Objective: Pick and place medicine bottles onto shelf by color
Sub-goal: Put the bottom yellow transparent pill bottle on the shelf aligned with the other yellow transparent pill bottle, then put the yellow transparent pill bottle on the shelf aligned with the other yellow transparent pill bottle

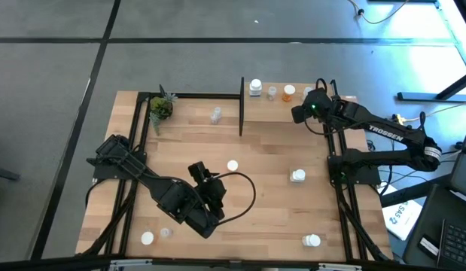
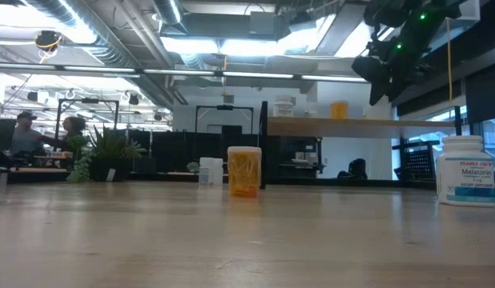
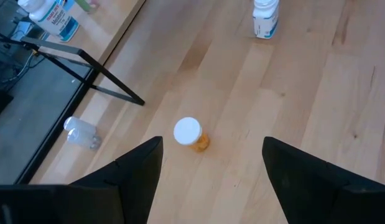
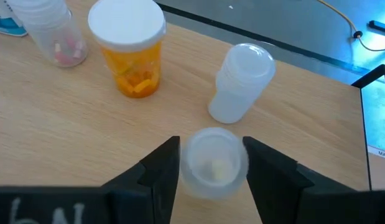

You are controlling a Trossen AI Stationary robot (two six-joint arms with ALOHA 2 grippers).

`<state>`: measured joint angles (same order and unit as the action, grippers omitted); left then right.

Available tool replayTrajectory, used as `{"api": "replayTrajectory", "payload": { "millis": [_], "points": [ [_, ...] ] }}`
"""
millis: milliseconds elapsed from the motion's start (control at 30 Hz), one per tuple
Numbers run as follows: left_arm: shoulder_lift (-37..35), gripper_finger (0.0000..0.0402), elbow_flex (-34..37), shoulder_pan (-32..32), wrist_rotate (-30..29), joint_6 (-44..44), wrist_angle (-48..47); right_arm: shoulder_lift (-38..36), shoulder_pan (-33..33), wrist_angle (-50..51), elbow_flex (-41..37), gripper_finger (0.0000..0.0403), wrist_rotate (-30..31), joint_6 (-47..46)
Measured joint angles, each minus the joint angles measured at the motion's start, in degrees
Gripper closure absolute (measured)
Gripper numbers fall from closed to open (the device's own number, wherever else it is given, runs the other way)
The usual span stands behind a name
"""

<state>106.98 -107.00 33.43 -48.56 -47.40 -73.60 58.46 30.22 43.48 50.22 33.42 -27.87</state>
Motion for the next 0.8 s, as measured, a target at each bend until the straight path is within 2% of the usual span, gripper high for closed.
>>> {"api": "replayTrajectory", "payload": {
  "millis": [633,800],
  "points": [
    [0.0,0.0132,-0.01,-0.04,1.56,-0.02,-0.02,-1.78,-0.05,-3.82,2.1,0.0224,0.9,7.28],
    [0.0,0.0132,0.0,-0.04,1.55,-0.02,-0.02,-5.33,-2.35,-3.84,3.32,0.0224,-2.29,12.37]
  ]
}}
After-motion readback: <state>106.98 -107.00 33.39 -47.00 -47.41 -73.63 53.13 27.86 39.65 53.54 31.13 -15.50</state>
